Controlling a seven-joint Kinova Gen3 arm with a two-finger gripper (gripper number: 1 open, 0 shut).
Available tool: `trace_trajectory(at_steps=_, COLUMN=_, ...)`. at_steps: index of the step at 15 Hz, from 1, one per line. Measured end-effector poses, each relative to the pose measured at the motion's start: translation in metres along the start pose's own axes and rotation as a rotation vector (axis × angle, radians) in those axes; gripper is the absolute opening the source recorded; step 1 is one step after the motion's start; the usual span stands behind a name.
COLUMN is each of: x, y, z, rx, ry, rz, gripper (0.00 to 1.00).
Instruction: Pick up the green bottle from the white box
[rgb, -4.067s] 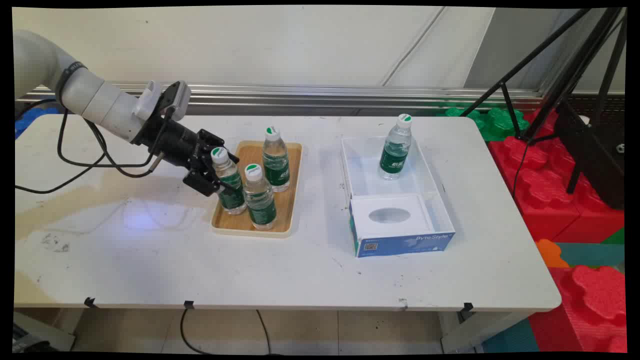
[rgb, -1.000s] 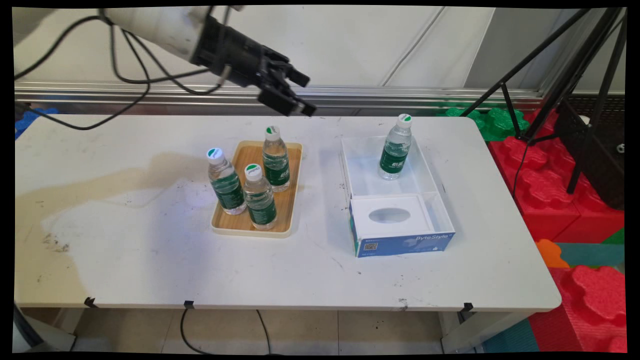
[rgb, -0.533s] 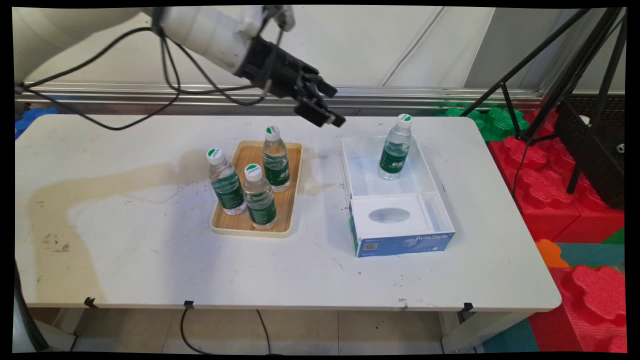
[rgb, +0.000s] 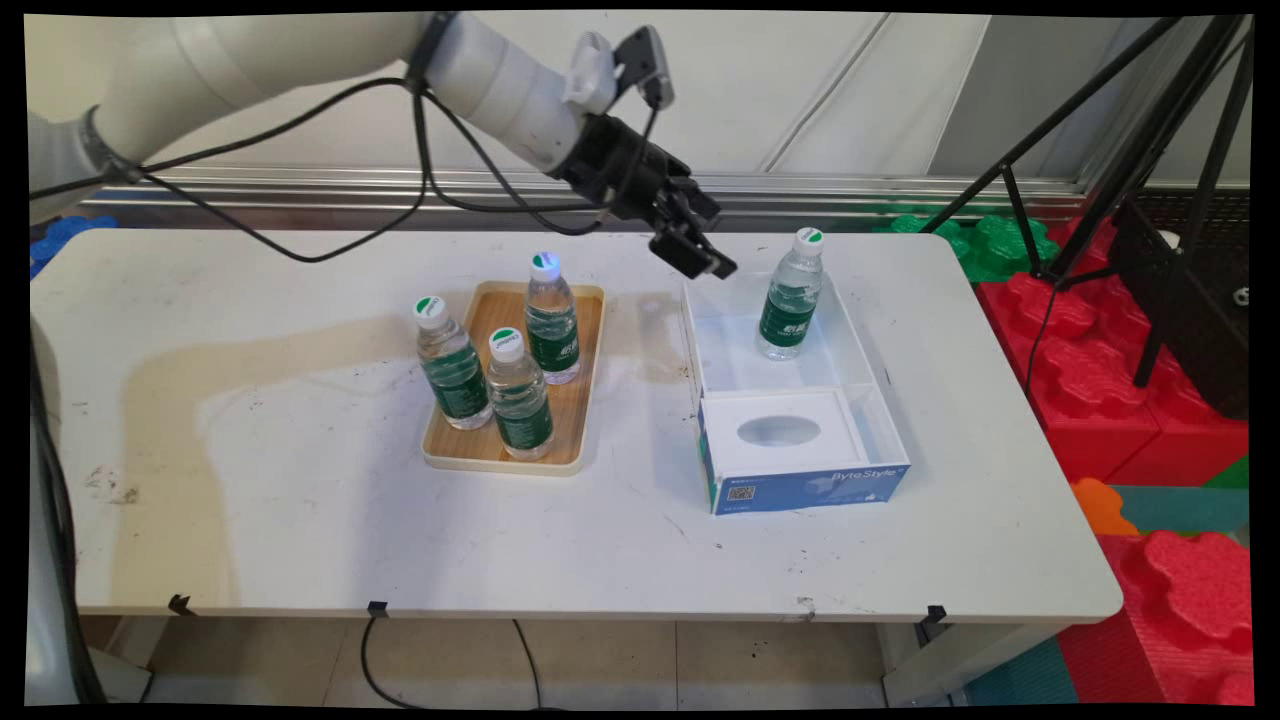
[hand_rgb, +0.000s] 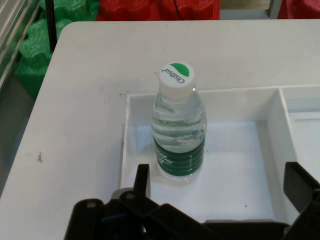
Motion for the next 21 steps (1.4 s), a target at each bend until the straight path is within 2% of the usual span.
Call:
trace_trajectory(at_steps=10, x=0.006, y=-0.010, z=0.064, rx=-0.017, ry=-0.048, rz=0.055, gripper=1.00)
trace_trajectory(at_steps=21, x=0.011, y=-0.014, z=0.109, rx=-0.010, ry=-0.045, rz=0.066, gripper=1.00)
